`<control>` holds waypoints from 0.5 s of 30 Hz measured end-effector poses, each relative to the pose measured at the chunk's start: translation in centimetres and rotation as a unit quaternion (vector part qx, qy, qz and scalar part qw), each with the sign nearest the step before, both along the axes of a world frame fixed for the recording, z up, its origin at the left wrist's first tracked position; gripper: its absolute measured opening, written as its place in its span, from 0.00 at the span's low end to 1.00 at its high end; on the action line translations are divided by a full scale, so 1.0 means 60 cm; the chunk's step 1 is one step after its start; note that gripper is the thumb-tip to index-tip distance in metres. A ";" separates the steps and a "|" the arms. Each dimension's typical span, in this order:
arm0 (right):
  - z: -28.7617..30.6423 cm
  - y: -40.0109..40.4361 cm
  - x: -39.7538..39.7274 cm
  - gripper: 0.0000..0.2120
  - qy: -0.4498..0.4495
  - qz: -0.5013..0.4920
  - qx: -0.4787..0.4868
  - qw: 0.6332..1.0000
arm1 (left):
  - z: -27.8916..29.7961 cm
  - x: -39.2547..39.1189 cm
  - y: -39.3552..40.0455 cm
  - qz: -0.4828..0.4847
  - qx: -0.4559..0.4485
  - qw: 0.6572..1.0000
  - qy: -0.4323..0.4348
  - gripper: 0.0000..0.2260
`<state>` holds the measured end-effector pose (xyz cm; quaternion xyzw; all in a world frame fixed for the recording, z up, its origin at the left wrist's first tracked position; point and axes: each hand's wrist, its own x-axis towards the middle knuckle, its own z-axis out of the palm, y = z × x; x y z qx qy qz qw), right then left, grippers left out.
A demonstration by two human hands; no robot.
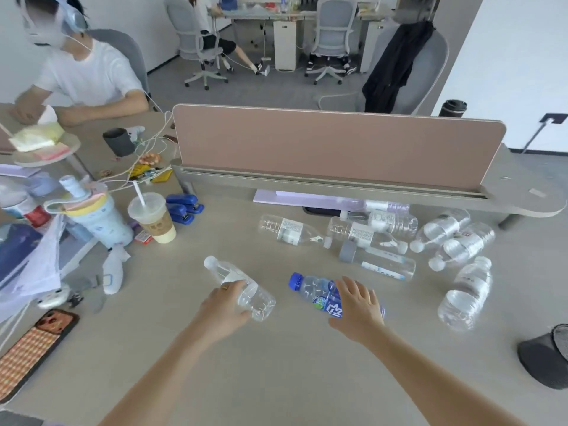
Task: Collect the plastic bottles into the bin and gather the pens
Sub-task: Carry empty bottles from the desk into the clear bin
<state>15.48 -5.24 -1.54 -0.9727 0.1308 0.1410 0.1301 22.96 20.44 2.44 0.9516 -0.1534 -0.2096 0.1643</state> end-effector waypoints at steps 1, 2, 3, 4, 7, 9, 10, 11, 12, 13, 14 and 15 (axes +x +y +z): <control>-0.007 0.006 0.007 0.38 0.004 -0.010 -0.004 1.000 | -0.001 0.015 0.005 -0.020 0.005 1.000 -0.003 0.25; -0.013 0.012 0.013 0.39 0.007 -0.019 -0.006 1.000 | -0.004 0.029 0.009 -0.034 0.009 0.999 -0.005 0.27; -0.017 0.016 0.019 0.40 0.010 -0.026 -0.010 1.000 | -0.007 0.042 0.012 -0.047 0.013 0.999 -0.010 0.29; -0.021 0.020 0.023 0.42 0.013 -0.031 -0.015 0.999 | -0.012 0.054 0.014 -0.059 0.019 0.998 -0.012 0.32; -0.031 0.028 0.033 0.46 0.017 -0.040 -0.032 0.999 | -0.020 0.081 0.019 -0.097 0.057 0.994 -0.013 0.36; -0.039 0.031 0.036 0.47 0.015 -0.046 -0.043 0.998 | -0.018 0.095 0.019 -0.122 0.088 0.988 -0.025 0.38; -0.043 0.031 0.037 0.48 0.016 -0.051 -0.047 0.997 | -0.018 0.101 0.019 -0.135 0.101 0.985 -0.033 0.39; -0.047 0.031 0.038 0.48 0.017 -0.057 -0.049 0.997 | -0.016 0.108 0.018 -0.148 0.115 0.981 -0.041 0.40; -0.051 0.030 0.038 0.48 0.019 -0.063 -0.051 0.997 | -0.017 0.114 0.018 -0.164 0.130 0.977 -0.047 0.41; -0.054 0.029 0.038 0.48 0.019 -0.068 -0.057 0.996 | -0.019 0.120 0.017 -0.182 0.146 0.971 -0.051 0.43; -0.058 0.027 0.038 0.47 0.018 -0.070 -0.066 0.995 | -0.022 0.127 0.017 -0.202 0.162 0.964 -0.053 0.45; -0.060 0.026 0.038 0.46 0.018 -0.069 -0.077 0.994 | -0.024 0.132 0.016 -0.227 0.181 0.955 -0.057 0.46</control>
